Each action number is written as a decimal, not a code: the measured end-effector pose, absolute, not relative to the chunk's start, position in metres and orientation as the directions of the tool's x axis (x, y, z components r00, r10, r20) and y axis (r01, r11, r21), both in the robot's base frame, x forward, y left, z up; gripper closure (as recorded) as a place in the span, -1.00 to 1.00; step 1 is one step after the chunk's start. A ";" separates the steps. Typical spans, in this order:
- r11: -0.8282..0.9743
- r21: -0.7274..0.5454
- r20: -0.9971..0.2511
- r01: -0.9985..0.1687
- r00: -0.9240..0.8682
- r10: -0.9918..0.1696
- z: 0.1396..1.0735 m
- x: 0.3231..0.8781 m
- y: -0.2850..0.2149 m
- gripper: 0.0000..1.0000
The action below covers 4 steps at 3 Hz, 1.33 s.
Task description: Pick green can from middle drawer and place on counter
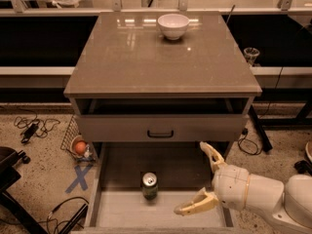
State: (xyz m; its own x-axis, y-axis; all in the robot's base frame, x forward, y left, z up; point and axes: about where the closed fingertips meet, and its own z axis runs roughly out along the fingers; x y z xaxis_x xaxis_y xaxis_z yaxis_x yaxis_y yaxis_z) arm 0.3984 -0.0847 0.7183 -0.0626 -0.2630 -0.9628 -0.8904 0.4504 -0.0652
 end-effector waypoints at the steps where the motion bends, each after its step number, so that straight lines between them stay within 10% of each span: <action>1: 0.450 -0.065 -0.963 -0.890 -0.063 -0.263 0.718 0.398 -0.085 -1.00; 4: 0.411 -0.095 -0.906 -0.907 -0.092 -0.412 0.544 0.498 -0.057 -1.00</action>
Offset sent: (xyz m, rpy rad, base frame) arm 0.0894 0.0385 -0.1558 -0.1379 0.0947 -0.0271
